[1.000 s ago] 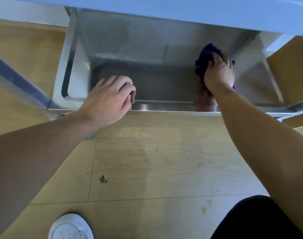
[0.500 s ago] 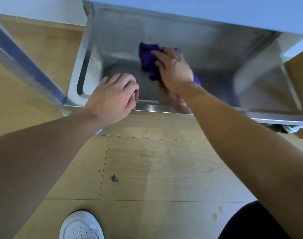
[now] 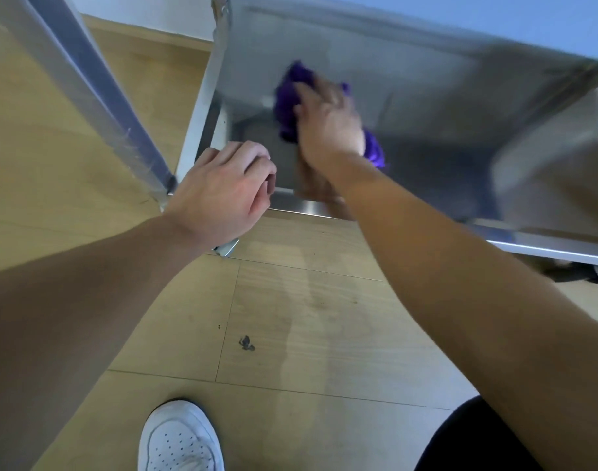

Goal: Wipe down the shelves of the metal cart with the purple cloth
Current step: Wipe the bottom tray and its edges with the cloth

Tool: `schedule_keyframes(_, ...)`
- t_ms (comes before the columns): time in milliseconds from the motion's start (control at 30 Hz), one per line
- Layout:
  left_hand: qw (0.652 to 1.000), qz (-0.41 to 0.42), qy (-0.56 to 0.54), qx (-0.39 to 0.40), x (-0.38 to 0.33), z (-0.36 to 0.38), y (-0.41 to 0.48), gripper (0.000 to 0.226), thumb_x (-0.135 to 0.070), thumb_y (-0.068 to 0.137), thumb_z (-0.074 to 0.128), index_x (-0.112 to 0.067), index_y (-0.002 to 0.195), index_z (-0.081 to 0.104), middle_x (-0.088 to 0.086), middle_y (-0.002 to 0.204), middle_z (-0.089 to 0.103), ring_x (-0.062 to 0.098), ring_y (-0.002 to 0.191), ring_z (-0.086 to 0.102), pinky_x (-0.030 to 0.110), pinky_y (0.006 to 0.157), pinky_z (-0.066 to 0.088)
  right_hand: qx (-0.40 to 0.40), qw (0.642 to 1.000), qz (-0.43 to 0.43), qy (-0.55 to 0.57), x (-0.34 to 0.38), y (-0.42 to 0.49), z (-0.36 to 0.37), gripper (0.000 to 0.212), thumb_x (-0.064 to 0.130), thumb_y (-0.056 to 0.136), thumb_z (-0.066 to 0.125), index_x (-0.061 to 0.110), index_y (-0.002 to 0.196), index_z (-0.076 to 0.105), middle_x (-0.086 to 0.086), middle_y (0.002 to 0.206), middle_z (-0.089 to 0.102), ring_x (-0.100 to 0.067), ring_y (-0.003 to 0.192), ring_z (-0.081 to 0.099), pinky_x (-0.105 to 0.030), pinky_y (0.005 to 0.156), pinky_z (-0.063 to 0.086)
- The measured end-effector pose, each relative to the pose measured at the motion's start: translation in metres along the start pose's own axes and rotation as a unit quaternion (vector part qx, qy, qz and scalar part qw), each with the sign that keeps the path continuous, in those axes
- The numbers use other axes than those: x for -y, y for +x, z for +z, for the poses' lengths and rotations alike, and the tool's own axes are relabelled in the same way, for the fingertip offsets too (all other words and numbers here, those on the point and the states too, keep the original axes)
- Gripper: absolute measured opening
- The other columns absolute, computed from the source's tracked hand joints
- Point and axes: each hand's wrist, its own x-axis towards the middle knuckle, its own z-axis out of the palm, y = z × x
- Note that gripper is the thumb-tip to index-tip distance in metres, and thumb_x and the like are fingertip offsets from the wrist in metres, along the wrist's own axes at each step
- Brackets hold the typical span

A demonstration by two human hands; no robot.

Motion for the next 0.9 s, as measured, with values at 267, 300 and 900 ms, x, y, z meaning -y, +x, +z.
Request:
schedule_keyframes(267, 1.0, 0.001, -0.002, -0.012, 0.0, 0.001, 0.008, 0.026, -0.02, 0.092, 0.038, -0.012, 0.095, 0.062, 0.005, 0.109, 0.06, 0.026, 0.098, 0.057, 0.041, 0.079, 0.045, -0.012, 0.997, -0.044, 0.062, -0.058, 0.008, -0.01, 0.044, 0.031, 0.097, 0.04, 0.03, 0.139, 0.051, -0.001, 0.148, 0.045, -0.024, 0.134, 0.043, -0.032, 0.108, 0.036)
schedule_keyframes(300, 1.0, 0.001, -0.007, -0.006, -0.002, 0.002, 0.009, 0.028, -0.021, 0.092, 0.036, -0.012, 0.096, 0.062, 0.005, 0.11, 0.059, 0.026, 0.099, 0.057, 0.041, 0.081, 0.044, -0.031, 0.998, 0.007, 0.051, -0.076, 0.011, -0.015, 0.045, 0.03, 0.096, 0.039, 0.028, 0.139, 0.051, -0.003, 0.148, 0.045, -0.026, 0.134, 0.042, -0.032, 0.109, 0.035)
schedule_keyframes(900, 1.0, 0.007, 0.001, 0.005, -0.003, -0.008, -0.01, 0.029, -0.019, 0.092, 0.037, -0.011, 0.101, 0.063, 0.005, 0.112, 0.059, 0.024, 0.1, 0.056, 0.041, 0.08, 0.046, -0.026, 0.998, -0.013, 0.058, -0.052, 0.01, -0.008, 0.045, 0.032, 0.094, 0.04, 0.03, 0.137, 0.053, -0.004, 0.145, 0.048, -0.028, 0.131, 0.044, -0.035, 0.108, 0.037)
